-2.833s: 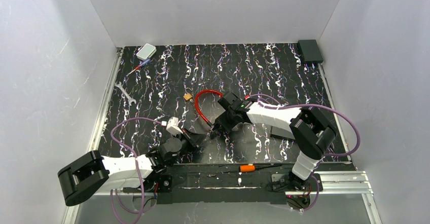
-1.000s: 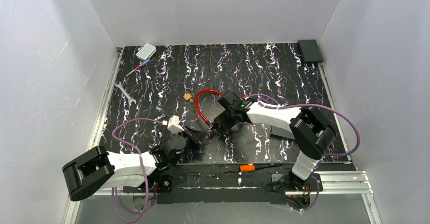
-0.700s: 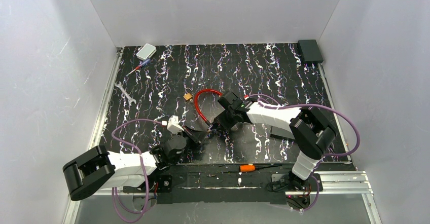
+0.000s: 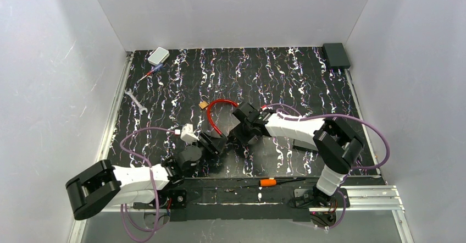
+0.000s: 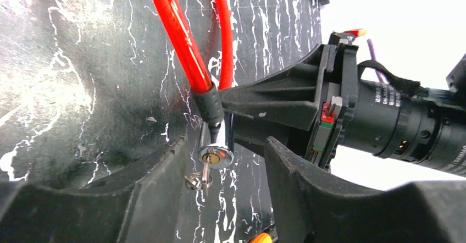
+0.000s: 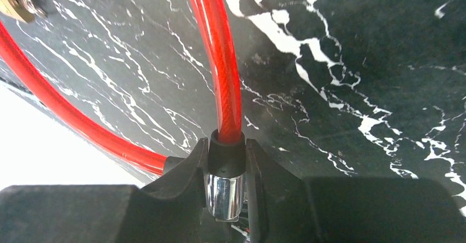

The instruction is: Unlock with the key

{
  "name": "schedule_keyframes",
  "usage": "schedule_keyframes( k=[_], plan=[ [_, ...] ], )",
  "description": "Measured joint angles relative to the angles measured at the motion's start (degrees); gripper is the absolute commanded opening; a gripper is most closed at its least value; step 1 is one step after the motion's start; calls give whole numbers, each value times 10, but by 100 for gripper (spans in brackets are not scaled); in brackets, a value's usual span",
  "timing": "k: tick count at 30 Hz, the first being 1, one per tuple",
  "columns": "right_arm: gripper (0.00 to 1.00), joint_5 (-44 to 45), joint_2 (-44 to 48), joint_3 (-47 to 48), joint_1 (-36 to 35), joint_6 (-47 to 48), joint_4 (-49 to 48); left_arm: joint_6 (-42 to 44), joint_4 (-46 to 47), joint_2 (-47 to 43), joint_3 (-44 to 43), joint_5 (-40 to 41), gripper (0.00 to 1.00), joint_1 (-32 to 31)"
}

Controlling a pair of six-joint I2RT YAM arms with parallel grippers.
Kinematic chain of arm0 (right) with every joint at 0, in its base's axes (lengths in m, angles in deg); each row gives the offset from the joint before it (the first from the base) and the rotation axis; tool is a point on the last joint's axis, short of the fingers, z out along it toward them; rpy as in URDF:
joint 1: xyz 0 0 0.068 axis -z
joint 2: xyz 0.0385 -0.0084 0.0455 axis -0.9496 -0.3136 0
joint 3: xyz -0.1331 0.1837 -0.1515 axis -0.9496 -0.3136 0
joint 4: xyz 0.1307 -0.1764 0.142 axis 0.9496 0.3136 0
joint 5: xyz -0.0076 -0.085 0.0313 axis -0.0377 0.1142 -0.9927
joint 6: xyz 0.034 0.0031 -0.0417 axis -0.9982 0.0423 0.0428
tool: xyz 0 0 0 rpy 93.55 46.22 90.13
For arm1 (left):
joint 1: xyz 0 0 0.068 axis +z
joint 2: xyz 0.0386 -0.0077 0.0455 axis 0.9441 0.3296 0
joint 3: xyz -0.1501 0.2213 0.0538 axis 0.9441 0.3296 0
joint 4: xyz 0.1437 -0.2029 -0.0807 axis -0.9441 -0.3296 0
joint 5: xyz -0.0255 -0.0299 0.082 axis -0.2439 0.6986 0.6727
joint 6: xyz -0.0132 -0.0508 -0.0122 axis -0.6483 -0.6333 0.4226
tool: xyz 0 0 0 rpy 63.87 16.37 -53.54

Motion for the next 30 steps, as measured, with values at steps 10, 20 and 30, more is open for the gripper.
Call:
schedule_keyframes(
  k=[10,20,30],
  plan=[
    [1,-4,0,0,6,1,2,16,-63,-157,49,-30,48,0],
    [1,1,0,0,9,2,4,34,-111,-189,60,-47,33,0],
    [1,0,5,0,9,3,4,39,-123,-136,39,-51,32,0]
  ],
)
